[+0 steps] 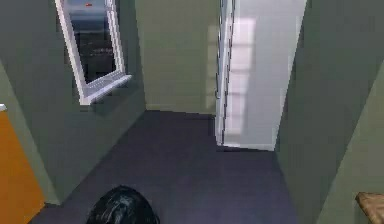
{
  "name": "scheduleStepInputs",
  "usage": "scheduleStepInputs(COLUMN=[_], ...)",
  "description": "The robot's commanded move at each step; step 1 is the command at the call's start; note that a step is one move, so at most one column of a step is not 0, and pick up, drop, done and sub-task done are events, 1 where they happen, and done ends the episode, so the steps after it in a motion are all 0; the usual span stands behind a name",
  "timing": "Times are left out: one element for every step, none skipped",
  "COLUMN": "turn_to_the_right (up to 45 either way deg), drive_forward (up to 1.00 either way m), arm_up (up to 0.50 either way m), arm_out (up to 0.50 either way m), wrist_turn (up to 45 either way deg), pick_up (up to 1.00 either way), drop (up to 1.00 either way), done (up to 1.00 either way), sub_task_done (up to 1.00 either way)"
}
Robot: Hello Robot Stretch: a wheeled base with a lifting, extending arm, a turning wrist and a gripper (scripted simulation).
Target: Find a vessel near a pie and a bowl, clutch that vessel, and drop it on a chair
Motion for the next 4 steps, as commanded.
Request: scheduleStepInputs(turn_to_the_right=[45.0,42.0,0.0,45.0], drive_forward=[0.0,0.0,0.25,0.0], arm_up=[0.0,0.0,0.0,0.0], arm_out=[0.0,0.0,0.0,0.0], wrist_turn=[0.0,0.0,0.0,0.0], pick_up=[0.0,0.0,0.0,0.0], drop=[0.0,0.0,0.0,0.0], done=[0.0,0.0,0.0,0.0], sub_task_done=[0.0,0.0,0.0,0.0])
